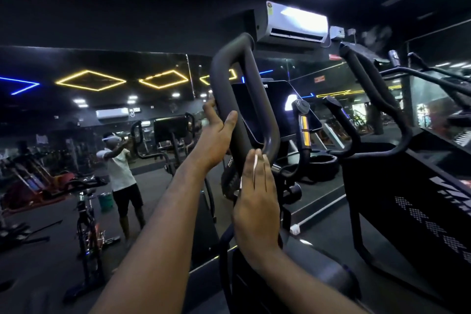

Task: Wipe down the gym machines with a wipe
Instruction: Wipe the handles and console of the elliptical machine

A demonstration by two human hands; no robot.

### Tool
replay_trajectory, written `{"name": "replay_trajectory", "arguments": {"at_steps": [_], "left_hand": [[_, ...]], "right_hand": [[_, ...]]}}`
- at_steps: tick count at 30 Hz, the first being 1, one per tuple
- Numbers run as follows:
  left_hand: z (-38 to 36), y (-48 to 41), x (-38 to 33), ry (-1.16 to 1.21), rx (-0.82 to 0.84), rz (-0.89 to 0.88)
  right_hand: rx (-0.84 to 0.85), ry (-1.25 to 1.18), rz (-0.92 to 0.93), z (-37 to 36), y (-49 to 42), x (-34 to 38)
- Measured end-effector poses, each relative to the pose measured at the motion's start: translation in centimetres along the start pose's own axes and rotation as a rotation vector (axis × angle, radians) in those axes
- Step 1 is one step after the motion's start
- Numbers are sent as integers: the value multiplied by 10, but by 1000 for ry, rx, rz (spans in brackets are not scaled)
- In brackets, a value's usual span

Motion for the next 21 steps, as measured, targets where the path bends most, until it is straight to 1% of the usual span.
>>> {"name": "replay_trajectory", "arguments": {"at_steps": [4,7,9,10,13,15,19,21], "left_hand": [[-17,9,8,56,-15,-9],[-23,15,13,66,-37,-5],[-23,18,11,38,-47,-7],[-23,18,10,29,-54,-13],[-23,18,9,41,-65,-19],[-24,19,7,53,-81,-36],[-23,22,6,66,-165,-68],[-25,23,9,73,-193,-66]], "right_hand": [[-87,-36,-98,6,41,-16],[-190,-173,-314,17,46,-21],[-225,-189,-396,14,32,-16],[-233,-168,-399,14,24,-11],[-234,-7,-354,12,23,-5],[-237,4,-347,11,44,-18],[-323,-206,-426,13,98,-59],[-400,-332,-490,13,112,-73]]}}
Point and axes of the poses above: each hand's wrist, its own y-axis away from the middle knuckle, its own z-axis out of the back of the hand, x = y × z, the point moved 10 cm from there along -y, towards the middle knuckle, and after that the axes turned 15 degrees about -y, right-handed, at the moved point
